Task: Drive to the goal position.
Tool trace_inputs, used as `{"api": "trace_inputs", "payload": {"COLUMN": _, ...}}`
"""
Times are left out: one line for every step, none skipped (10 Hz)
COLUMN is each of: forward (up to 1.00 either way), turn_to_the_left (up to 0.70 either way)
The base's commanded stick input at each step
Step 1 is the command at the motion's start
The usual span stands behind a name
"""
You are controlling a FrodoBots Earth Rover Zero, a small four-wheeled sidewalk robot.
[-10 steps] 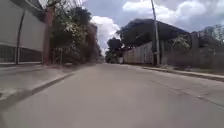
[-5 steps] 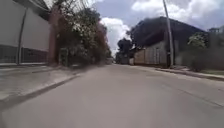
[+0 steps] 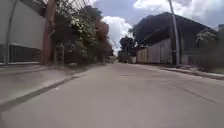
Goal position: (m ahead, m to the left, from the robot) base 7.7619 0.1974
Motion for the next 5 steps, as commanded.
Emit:
{"api": "trace_inputs", "payload": {"forward": 1.00, "turn_to_the_left": 0.00}}
{"api": "trace_inputs", "payload": {"forward": 1.00, "turn_to_the_left": 0.00}}
{"api": "trace_inputs", "payload": {"forward": 1.00, "turn_to_the_left": 0.00}}
{"api": "trace_inputs", "payload": {"forward": 1.00, "turn_to_the_left": 0.00}}
{"api": "trace_inputs", "payload": {"forward": 1.00, "turn_to_the_left": 0.02}}
